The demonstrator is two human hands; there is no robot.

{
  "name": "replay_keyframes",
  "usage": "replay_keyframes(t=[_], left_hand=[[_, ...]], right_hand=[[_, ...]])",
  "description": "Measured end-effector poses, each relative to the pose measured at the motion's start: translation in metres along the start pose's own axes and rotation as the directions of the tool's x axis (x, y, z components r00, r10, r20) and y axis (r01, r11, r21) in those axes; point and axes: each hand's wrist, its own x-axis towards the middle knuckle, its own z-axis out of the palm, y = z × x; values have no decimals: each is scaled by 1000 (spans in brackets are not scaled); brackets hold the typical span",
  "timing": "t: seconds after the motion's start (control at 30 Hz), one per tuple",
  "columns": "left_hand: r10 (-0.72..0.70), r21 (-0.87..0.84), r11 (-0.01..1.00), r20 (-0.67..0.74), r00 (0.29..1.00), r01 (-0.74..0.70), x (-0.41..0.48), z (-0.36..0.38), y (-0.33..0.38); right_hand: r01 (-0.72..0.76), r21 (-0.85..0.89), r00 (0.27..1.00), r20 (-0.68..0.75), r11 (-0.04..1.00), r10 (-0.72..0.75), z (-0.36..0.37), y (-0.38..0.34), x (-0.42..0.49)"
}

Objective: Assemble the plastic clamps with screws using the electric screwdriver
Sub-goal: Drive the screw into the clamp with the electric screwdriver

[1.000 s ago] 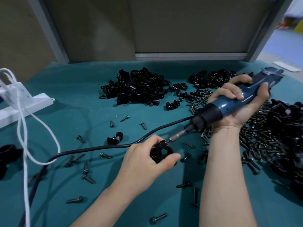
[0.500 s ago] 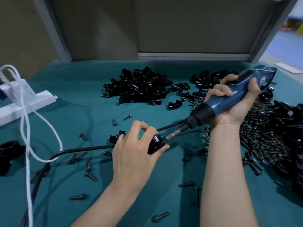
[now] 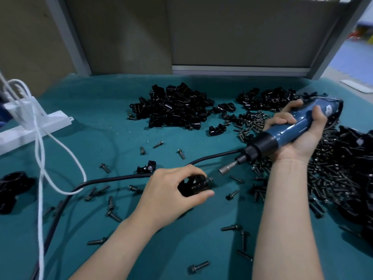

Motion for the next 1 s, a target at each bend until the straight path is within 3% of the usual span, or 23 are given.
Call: replay_keyframes(t=[0.23,0.4,0.57,0.77,1.0], left_hand=[[17,347,938,21,1000,-23,0,2,4],[90,388,919,-41,995,-67,1,-2,4],[44,449,893,-64,997,-10,3,-3,4],[-85,402,913,28,996,66,2,1,0],[-108,497,867,98,989,45,4,3,-2]], right_hand=[[-70,-132,995,-73,989,61,4,7,0],[-117,-253,989,-118,960,89,11,15,1],[-139,-221,987,-108,965,118,15,21,3],[-136,-246,984,-145,960,102,18,23,2],[-144,-333,979,-187,932,84,23,28,5]])
